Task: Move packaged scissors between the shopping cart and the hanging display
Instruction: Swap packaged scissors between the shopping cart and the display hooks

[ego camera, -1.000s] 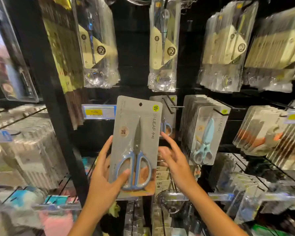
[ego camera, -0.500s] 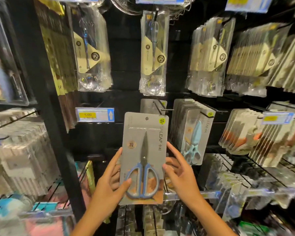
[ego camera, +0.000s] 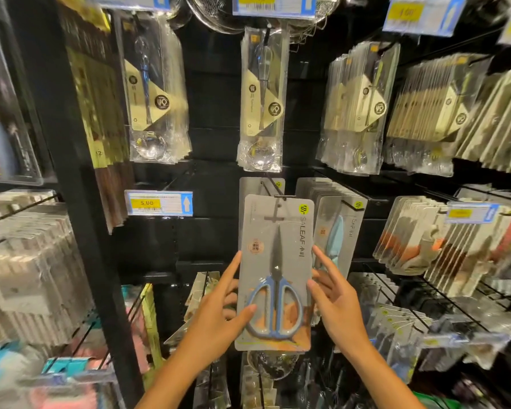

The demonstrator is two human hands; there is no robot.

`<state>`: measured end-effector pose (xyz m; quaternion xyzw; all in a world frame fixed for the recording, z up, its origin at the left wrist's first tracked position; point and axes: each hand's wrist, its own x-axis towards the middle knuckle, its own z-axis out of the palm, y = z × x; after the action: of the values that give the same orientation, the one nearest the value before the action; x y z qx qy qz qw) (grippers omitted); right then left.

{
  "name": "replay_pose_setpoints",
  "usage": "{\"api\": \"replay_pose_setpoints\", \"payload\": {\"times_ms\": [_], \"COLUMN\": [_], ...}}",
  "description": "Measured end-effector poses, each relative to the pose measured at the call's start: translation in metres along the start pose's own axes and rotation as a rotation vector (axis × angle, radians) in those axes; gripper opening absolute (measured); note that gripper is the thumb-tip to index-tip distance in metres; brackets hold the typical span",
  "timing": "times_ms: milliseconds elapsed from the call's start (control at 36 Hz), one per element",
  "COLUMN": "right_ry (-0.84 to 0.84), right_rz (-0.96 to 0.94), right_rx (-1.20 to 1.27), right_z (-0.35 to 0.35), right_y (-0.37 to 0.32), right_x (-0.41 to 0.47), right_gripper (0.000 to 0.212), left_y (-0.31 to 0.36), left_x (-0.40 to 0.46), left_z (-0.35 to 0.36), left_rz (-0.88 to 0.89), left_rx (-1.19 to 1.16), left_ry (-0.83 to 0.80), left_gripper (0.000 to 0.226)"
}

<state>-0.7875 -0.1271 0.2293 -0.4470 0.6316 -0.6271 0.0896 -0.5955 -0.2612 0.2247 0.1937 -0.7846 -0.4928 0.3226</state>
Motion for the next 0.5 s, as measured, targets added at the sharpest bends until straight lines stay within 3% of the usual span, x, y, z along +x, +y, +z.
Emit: {"api": "replay_pose_setpoints", "payload": {"times_ms": [361, 500], "right_ry": [-0.050, -0.176], "right_rz": [0.047, 0.068], "right_rx": [0.044, -0.036], "right_z": [0.009, 0.021], "right_y": [0.014, 0.026], "right_x": [0.013, 0.026], "right_gripper": [0.057, 0.071], "left_y": [-0.020, -0.031], "left_x": [0.019, 0.035], "left_z": [0.006, 0.009], "left_rz": [-0.057, -0.050], "left_rx": [0.104, 0.214], "left_ry": [0.057, 0.021], "left_gripper": [0.095, 0.100]}}
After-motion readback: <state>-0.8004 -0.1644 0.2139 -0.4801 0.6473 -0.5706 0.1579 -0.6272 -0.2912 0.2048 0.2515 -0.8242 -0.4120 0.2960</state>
